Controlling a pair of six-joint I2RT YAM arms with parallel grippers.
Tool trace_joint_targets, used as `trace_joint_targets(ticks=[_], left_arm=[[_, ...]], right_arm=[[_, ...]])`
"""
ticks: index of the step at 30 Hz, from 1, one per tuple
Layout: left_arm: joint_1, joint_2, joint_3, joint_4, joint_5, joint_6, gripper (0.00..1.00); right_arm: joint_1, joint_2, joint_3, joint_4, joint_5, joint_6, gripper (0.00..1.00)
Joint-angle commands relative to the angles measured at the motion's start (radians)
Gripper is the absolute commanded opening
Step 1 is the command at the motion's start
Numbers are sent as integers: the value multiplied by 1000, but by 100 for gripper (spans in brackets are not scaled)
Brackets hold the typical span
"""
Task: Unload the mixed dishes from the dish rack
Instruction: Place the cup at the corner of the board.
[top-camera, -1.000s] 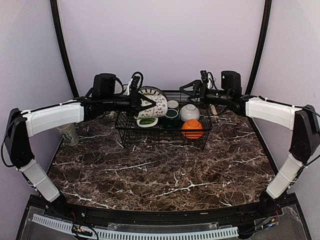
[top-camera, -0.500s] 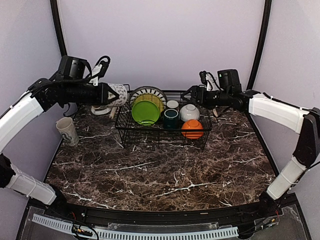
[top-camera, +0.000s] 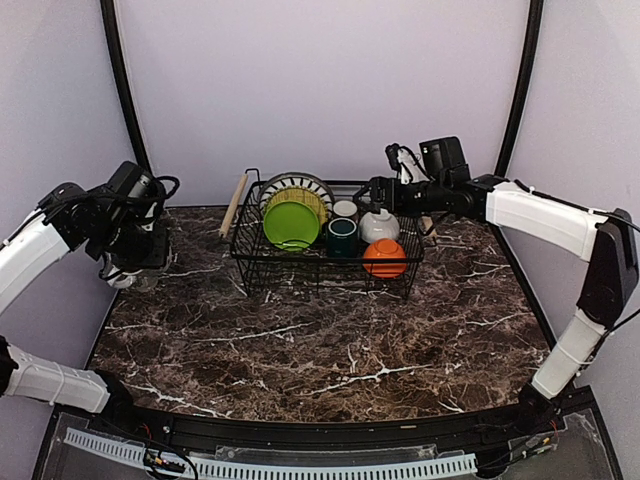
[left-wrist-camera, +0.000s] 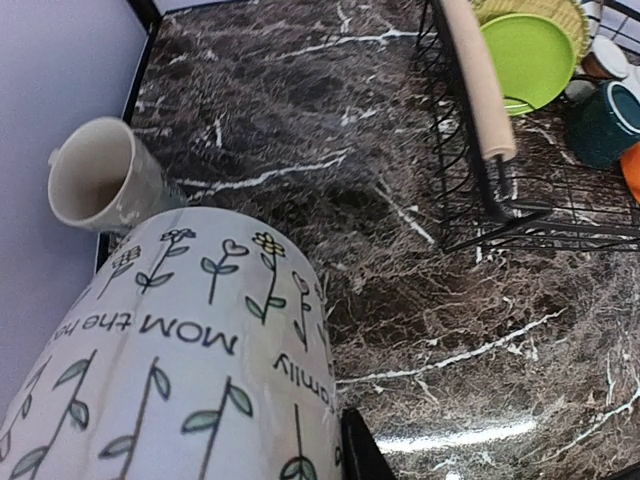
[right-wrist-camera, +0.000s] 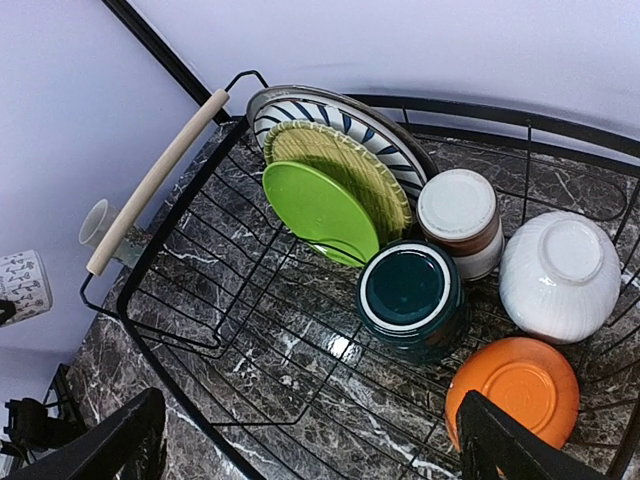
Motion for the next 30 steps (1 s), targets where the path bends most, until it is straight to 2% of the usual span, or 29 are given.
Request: trace_joint_targets(ticks=[1,7,14,22,30], left_arm=[[45,-39,-81,-59,-45,-184,1],[168,-96,-233,-45,47,-408,1],[261,-115,-296,-58,13,-552,1],[422,-40,-341,-27,72,-595,1],[496,22,-361,34,94,-572,1]], right_arm=[[10,30,49,-15,16,-32,99],[15,54,72,-26,10,-36,99],[17,51,71,-53,32,-49,99],[18,80,123,-136,31,-84,99],[38,105,159,-181,62,-81,99]])
